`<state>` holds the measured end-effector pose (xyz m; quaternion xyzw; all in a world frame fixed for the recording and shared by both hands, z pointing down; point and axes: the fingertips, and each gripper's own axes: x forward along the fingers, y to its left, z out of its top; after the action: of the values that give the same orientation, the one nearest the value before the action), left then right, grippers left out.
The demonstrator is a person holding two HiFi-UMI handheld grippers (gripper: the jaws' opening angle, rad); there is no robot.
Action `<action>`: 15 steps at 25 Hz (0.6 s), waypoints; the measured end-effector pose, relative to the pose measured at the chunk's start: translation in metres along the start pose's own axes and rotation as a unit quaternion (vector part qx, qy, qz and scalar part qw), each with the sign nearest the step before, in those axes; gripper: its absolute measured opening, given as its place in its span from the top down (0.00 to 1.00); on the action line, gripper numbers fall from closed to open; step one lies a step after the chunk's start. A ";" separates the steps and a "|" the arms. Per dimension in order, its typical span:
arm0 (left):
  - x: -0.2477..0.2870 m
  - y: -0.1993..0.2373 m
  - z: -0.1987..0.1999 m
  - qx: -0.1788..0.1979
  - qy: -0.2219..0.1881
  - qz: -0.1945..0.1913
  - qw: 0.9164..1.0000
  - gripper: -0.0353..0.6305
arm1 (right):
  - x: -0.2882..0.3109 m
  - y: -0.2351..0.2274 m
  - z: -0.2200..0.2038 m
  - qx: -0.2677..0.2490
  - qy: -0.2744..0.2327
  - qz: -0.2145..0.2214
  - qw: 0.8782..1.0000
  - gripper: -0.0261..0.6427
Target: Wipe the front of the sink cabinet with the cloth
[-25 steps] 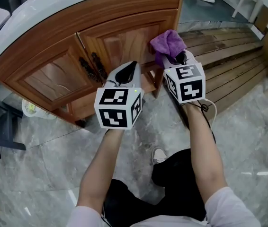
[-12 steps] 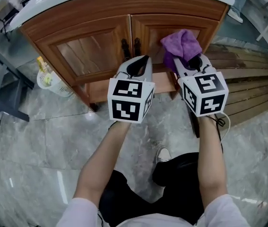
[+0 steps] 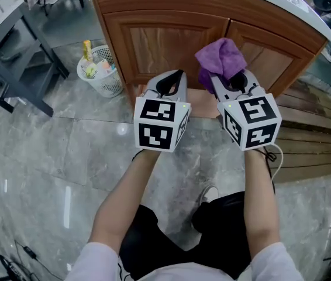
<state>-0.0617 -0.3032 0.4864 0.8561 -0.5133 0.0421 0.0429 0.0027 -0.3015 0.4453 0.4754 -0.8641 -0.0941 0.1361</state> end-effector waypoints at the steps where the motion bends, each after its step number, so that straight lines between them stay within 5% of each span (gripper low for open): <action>1: -0.006 0.010 -0.003 0.000 0.002 0.012 1.000 0.94 | 0.008 0.012 0.002 -0.001 -0.002 0.015 1.000 0.85; 15: -0.083 0.120 -0.049 -0.010 0.041 0.139 0.989 0.94 | 0.115 0.169 -0.019 0.001 -0.024 0.154 0.988 0.85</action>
<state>-0.2077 -0.2814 0.5293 0.7734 -0.6255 0.0777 0.0668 -0.1845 -0.3096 0.5293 0.3346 -0.9300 -0.0824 0.1277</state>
